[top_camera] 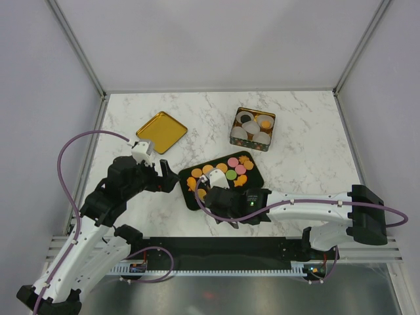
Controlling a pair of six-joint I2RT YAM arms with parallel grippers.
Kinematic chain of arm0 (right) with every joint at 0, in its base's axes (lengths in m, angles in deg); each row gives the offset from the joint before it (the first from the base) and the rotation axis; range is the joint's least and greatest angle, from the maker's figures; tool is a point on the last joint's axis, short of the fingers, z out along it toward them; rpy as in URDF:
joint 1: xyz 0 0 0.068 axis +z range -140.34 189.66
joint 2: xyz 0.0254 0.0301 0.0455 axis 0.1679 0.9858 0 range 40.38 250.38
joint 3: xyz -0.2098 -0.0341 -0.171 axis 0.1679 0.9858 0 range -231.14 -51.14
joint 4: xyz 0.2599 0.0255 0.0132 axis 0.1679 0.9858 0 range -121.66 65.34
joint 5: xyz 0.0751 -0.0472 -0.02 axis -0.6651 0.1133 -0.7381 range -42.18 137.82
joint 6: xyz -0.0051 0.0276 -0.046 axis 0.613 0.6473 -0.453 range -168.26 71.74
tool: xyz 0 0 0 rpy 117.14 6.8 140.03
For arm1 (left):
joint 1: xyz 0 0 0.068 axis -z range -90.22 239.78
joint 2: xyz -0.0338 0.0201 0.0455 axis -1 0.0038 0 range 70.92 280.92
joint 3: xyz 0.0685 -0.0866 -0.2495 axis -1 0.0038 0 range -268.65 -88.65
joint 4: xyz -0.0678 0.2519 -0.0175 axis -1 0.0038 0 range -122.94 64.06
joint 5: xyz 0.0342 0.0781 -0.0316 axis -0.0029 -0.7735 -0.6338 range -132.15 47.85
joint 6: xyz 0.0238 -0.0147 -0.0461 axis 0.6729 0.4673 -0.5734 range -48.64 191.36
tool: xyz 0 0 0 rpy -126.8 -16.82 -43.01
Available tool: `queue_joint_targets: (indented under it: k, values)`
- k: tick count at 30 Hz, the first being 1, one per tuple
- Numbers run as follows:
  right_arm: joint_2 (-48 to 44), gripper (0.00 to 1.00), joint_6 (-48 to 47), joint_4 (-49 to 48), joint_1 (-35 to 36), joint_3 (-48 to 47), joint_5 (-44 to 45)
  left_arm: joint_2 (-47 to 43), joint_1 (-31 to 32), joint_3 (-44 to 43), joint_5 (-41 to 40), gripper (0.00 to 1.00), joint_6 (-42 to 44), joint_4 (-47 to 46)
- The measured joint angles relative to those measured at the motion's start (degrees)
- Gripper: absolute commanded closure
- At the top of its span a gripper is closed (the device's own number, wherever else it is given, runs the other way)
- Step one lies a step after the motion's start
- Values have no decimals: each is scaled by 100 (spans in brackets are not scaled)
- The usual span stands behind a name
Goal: Pack the cookies
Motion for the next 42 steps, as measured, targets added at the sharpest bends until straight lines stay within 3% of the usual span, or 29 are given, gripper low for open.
queue_joint_targets:
  k: [26, 35, 42]
  values:
    - [361, 47, -341, 358, 0, -367, -149, -2, 0, 0, 0, 0, 0, 2]
    - [358, 60, -472, 503, -17, -404, -236, -26, 0, 0, 0, 0, 0, 0]
    - [291, 63, -562, 557, -173, -448, -380, -26, 0, 0, 0, 0, 0, 0]
